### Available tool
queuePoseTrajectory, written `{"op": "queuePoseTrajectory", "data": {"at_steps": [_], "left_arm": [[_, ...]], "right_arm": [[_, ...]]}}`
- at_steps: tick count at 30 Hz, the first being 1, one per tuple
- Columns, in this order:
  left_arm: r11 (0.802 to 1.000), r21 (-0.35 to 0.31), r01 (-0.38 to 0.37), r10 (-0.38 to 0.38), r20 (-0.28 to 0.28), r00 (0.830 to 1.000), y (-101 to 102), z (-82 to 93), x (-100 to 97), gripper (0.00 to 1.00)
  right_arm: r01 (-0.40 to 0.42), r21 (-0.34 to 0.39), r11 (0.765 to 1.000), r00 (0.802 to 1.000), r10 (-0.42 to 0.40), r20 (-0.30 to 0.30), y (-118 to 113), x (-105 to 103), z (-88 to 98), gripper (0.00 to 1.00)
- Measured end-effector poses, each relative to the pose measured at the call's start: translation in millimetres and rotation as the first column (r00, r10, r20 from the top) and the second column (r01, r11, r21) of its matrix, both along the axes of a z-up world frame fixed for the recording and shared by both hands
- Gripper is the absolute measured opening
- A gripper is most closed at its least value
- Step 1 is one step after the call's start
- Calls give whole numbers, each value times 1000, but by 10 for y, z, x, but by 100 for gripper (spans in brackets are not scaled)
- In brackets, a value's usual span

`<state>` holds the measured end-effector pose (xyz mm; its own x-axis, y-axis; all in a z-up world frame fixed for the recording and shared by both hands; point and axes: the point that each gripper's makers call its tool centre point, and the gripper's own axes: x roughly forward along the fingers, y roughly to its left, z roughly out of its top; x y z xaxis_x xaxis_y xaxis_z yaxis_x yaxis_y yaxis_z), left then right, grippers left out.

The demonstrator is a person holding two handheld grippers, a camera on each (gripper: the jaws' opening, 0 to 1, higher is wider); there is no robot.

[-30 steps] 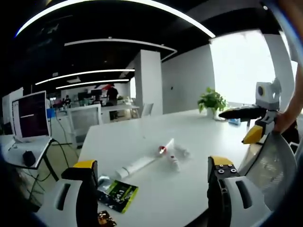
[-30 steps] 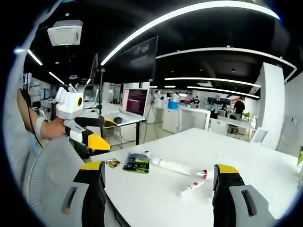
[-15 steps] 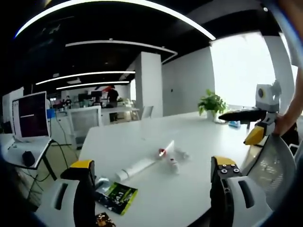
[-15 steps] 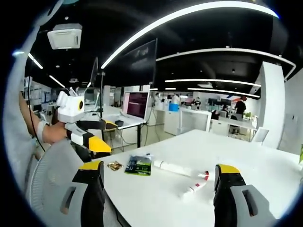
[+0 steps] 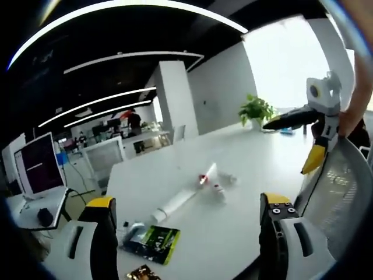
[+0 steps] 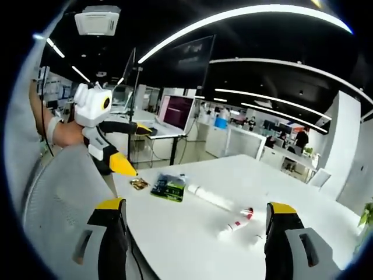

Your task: Arrange the skincare products in the storage area until every visible bottle or jar stands upright without overlapping.

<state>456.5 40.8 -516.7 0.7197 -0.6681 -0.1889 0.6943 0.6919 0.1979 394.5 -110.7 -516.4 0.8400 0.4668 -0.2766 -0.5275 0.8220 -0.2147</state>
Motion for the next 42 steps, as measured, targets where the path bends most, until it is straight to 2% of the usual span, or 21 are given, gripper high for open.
{"op": "queuePoseTrajectory", "data": {"at_steps": [3, 5, 9, 13, 20, 22, 28, 29, 30, 32, 37, 39, 42], "left_arm": [[1000, -3, 4, -4, -2, 1000, -6, -2, -1, 99], [1000, -12, 1, -1, -2, 1000, 0, 12, 4, 99], [999, -37, 5, -5, -17, 1000, -14, 21, 0, 99], [998, -55, 15, -18, -38, 999, -43, 17, -23, 99], [997, -70, 23, -27, -56, 998, -66, 8, -30, 99], [996, -81, 28, -33, -62, 998, -77, 14, -35, 99], [995, -101, 23, -34, -101, 994, -82, -12, -20, 98], [994, -109, 24, -36, -108, 993, -84, -9, -23, 98], [989, -143, 32, -47, -104, 993, -94, 53, -33, 98], [988, -153, 30, -44, -89, 995, -70, 103, -23, 98], [989, -145, 31, -51, -130, 990, -92, 51, 4, 97], [987, -151, 51, -78, -178, 981, -129, 3, -21, 99], [986, -157, 62, -88, -166, 982, -124, 15, -31, 98]], "right_arm": [[2, 23, 1000, 1000, -2, 8, 3, 4, 34, 100], [-7, 70, 997, 1000, 6, 13, 28, 2, 94, 100], [6, 63, 998, 1000, -6, 1, 6, -4, 66, 100], [12, 117, 993, 1000, -12, 5, 1, -15, 134, 100], [38, 125, 991, 999, -38, -3, -56, 8, 123, 100], [44, 134, 990, 999, -41, -30, -67, 15, 87, 100], [65, 187, 980, 998, -60, -32, -114, 43, 144, 100], [68, 194, 979, 998, -64, -30, -123, 48, 154, 100], [76, 202, 977, 997, -70, -34, -136, 60, 159, 99], [83, 216, 973, 996, -77, -36, -158, 74, 170, 98], [99, 226, 969, 995, -94, -33, -193, 84, 183, 97], [104, 227, 968, 995, -99, -34, -204, 88, 182, 97], [108, 233, 967, 994, -106, -20, -220, 93, 213, 97]]}}
